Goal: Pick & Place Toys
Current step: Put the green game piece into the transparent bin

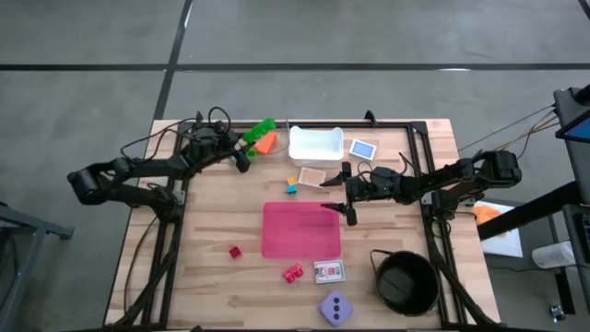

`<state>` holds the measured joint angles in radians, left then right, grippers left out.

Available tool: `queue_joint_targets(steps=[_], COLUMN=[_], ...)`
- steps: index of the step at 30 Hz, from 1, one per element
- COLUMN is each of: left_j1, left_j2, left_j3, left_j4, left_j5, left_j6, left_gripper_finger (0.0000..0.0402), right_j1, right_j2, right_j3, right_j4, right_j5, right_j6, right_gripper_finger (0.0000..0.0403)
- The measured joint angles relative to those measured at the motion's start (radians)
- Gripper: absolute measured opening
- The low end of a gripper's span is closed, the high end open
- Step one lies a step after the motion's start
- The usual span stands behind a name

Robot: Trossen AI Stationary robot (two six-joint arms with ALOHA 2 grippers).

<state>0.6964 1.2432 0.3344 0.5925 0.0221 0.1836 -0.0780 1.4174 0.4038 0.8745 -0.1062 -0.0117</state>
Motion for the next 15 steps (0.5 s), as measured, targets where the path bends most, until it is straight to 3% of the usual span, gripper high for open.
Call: queue_joint_targets(steps=[6, 15], left_j1=[0.0, 0.0], left_j2=[0.115, 0.219], left_j3=[0.02, 0.067], left_j4=[0.042, 0.036], left_j5=[-0.086, -0.087], left_j6=[0.006, 0.003], left_gripper_finger=[0.0173, 0.0185], right_j1=[0.0, 0.0], right_j2=[0.0, 0.0], right_j3=[0.0, 0.0], right_j4=[0.0, 0.0], right_j5=[0.0, 0.0], right_j6=[-0.001, -0.001], right_gripper_finger=[0.0302, 0.0302])
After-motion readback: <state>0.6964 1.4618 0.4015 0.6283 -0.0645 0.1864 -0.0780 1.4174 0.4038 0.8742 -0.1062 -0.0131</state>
